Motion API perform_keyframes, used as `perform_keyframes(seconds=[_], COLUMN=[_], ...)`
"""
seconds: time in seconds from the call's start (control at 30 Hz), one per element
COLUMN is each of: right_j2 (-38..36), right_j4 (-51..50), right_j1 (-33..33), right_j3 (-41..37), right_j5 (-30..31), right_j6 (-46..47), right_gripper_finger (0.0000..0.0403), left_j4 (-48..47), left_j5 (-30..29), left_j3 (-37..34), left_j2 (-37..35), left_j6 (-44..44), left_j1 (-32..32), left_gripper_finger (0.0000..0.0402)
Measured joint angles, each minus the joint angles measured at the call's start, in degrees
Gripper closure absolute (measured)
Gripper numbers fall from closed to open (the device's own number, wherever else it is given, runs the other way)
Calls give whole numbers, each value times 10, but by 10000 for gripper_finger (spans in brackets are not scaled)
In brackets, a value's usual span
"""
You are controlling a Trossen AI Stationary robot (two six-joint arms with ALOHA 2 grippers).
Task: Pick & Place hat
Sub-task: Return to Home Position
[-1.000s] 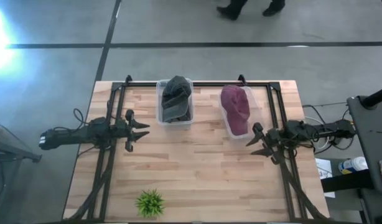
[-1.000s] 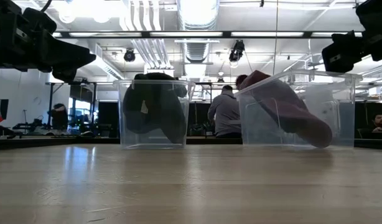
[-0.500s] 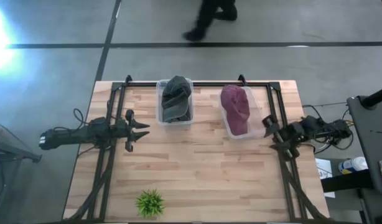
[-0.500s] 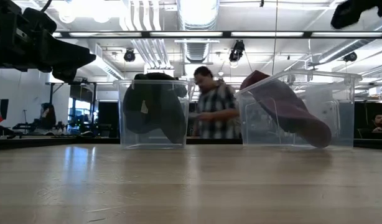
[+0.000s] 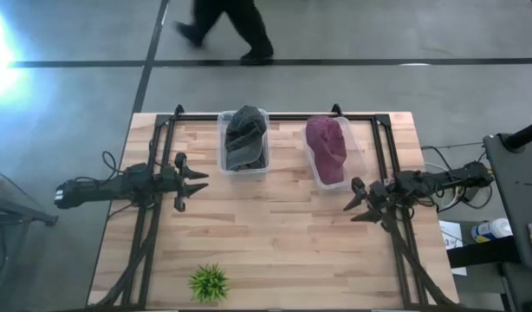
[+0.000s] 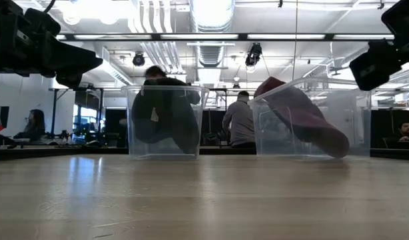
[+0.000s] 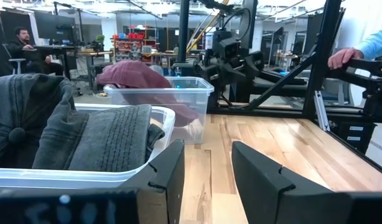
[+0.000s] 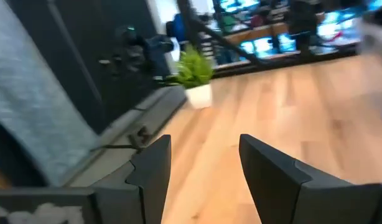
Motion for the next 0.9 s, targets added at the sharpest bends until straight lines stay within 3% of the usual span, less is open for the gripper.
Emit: perform_keyframes(seconds=[0.3,0.37,0.53,0.67,0.77,0.9], right_j2=[30,25,-13,-44,-45,-46], right_j4=[50,71,97,94,92,78], right_j1=[-1,-1,0,-7,-20,-38], right_j3=[0,0,0,0,-1,-1], right_j5=[215,240,194,83,17,10], right_j6=[6,-11,-40,-55,-119,-164], right_gripper_finger=[218,218,218,218,218,218], left_j4=[0,0,0,0,0,0], left_j5=[0,0,-1,-2,-2,-2], left_j3=[0,0,0,0,0,0], left_j2=[0,0,0,0,0,0], left_j6=[0,0,0,0,0,0], left_j1=[0,0,0,0,0,0], left_gripper_finger=[274,274,274,274,274,274])
